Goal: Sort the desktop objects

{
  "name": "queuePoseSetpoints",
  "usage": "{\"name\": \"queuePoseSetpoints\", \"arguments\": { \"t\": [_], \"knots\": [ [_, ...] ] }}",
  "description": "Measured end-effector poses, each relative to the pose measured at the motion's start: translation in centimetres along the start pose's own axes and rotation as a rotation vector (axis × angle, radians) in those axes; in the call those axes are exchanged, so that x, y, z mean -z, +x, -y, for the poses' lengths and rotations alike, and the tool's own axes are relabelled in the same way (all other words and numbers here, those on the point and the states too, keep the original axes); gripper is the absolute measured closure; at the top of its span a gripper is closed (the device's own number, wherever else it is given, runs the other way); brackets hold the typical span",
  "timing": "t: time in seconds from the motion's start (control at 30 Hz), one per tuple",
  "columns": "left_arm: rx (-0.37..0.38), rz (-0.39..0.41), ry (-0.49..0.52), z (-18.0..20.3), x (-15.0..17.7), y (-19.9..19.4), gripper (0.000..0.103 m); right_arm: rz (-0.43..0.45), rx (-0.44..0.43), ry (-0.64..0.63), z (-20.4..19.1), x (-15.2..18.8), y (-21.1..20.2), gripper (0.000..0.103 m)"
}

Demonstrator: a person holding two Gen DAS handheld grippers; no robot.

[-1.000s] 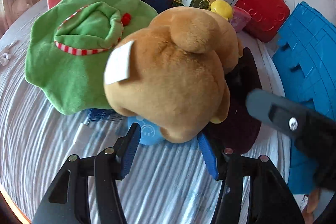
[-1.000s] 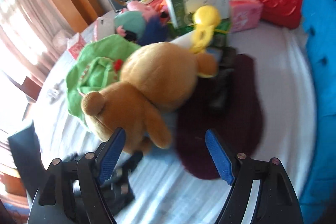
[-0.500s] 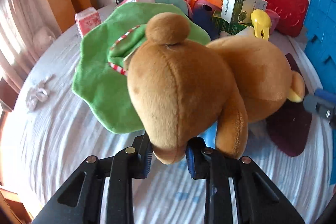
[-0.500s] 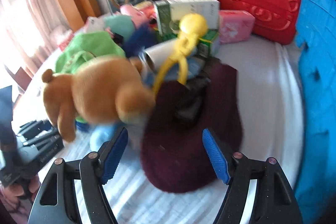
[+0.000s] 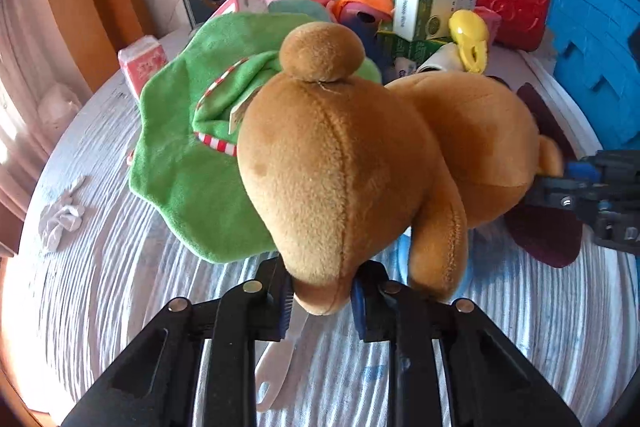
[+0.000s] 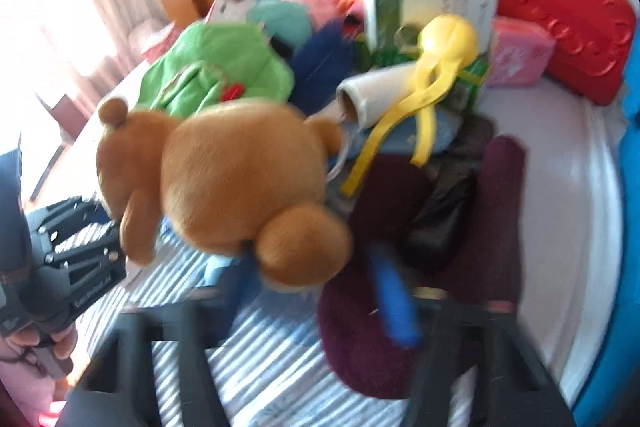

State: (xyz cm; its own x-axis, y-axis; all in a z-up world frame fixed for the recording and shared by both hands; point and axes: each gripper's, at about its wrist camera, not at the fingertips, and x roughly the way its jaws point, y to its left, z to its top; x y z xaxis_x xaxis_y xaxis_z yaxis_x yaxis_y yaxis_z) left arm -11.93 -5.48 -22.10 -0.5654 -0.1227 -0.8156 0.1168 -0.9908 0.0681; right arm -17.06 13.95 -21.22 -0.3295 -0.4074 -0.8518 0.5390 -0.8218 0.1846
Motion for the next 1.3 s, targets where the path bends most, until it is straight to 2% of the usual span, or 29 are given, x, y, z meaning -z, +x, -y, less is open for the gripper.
{"name": "queuePoseSetpoints", "arguments": {
  "t": [0.07,0.17,0.27,0.53,0.73,0.9,1.0,1.17,1.3],
  "knots": [
    [-0.016,0.032,0.030,0.6,0.1,-0.9,0.082,-0.006,0.058,-0.032,-0.9,0.4,0.2,0.074],
    [-0.005,0.063,0.031,0.4,0.0,-2.2,0.082,0.060,0.066,-0.018,-1.5,0.7,-1.6,0.076],
    [0.000,0.135,0.039,0.5,-0.7,-4.8,0.082,0.145,0.080,-0.022,-2.0,0.6,-4.6,0.077],
    [0.060,0.353,0.050,1.2,-4.1,-13.5,0.082,0.403,0.168,-0.021,-4.0,-0.2,-14.8,0.077],
    [0.158,0.516,0.103,4.8,-7.2,-20.0,0.082,0.564,0.298,0.027,-4.2,0.6,-23.9,0.077],
    [0.296,0.640,0.167,10.0,-9.6,-25.1,0.082,0.697,0.431,0.092,-3.1,3.0,-32.3,0.077],
    [0.376,0.673,0.209,14.6,-10.6,-27.6,0.082,0.751,0.520,0.133,-1.7,5.1,-36.5,0.077],
    [0.496,0.654,0.282,23.3,-11.0,-30.2,0.082,0.793,0.664,0.228,2.0,10.0,-42.2,0.077],
    [0.540,0.603,0.351,30.3,-9.9,-31.8,0.082,0.798,0.748,0.307,5.6,14.3,-45.6,0.077]
  ]
}}
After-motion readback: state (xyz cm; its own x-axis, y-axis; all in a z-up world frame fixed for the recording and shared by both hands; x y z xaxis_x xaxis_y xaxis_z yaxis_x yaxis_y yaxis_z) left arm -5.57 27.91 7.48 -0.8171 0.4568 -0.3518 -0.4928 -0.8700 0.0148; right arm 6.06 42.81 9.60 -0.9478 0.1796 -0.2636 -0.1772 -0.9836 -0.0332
